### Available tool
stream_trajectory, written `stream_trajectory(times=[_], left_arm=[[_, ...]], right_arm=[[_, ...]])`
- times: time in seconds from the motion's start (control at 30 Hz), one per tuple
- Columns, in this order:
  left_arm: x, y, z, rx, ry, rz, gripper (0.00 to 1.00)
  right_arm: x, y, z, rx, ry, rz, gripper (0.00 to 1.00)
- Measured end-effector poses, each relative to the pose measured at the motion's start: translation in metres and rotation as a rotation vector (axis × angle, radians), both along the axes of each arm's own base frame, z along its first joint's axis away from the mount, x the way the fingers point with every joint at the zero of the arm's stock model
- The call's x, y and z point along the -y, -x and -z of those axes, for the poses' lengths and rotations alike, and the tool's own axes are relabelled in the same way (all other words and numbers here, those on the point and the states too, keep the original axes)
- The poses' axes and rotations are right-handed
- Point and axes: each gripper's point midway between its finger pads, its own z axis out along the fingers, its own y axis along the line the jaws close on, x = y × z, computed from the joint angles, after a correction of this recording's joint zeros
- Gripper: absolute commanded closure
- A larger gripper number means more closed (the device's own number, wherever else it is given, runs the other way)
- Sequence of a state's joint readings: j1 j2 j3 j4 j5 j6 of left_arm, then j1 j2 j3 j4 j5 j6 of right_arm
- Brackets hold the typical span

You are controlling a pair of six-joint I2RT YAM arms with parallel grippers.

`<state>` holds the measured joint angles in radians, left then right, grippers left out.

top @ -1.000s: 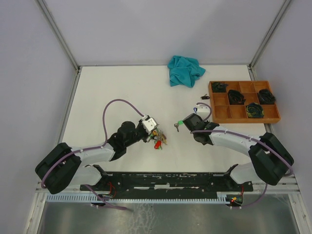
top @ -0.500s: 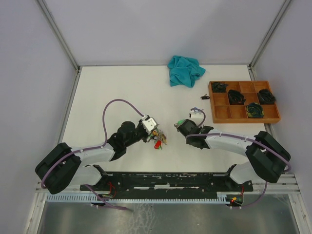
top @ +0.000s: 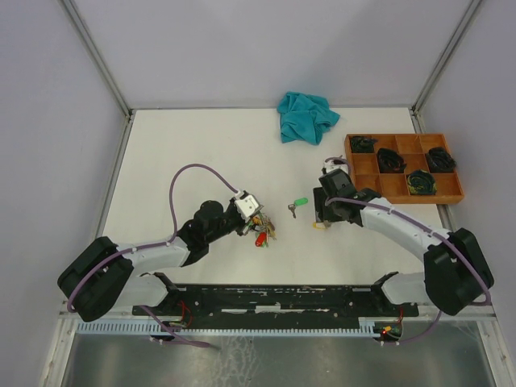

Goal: Put the keys on the keyring

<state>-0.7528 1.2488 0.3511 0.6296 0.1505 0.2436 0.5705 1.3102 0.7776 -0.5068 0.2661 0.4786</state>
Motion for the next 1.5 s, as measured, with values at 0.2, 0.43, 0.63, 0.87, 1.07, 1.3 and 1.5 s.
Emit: stream_trajectory(times=[0.2, 0.43, 0.63, 0.87, 1.07, 1.3, 1.5], left_arm=[[0.001, 0.001, 0.000, -0.002, 0.002, 0.010, 0.97], [0.002, 0.002, 0.000, -0.002, 0.004, 0.014, 0.97], [0.002, 0.002, 0.000, -0.003, 0.004, 0.017, 0.97], [0.003, 0.004, 0.000, -0.006, 0.007, 0.028, 0.97], [0.005, 0.005, 0.000, -0.010, 0.011, 0.037, 0.97], [0.005, 0.006, -0.001, -0.011, 0.013, 0.040, 0.97], [0.005, 0.006, -0.003, -0.005, 0.018, 0.040, 0.97]], right_arm=[[-0.010, -0.023, 0.017, -0.092, -0.057, -0.074, 0.33], [-0.012, -0.028, 0.042, -0.185, -0.087, -0.072, 0.32], [-0.010, -0.019, 0.046, -0.227, -0.096, -0.052, 0.33], [-0.005, 0.018, 0.047, -0.294, -0.145, -0.004, 0.35], [-0.021, 0.037, 0.045, -0.332, -0.278, 0.042, 0.37], [-0.056, 0.037, 0.043, -0.309, -0.357, 0.010, 0.36], [-0.067, 0.018, 0.041, -0.249, -0.350, 0.008, 0.36]])
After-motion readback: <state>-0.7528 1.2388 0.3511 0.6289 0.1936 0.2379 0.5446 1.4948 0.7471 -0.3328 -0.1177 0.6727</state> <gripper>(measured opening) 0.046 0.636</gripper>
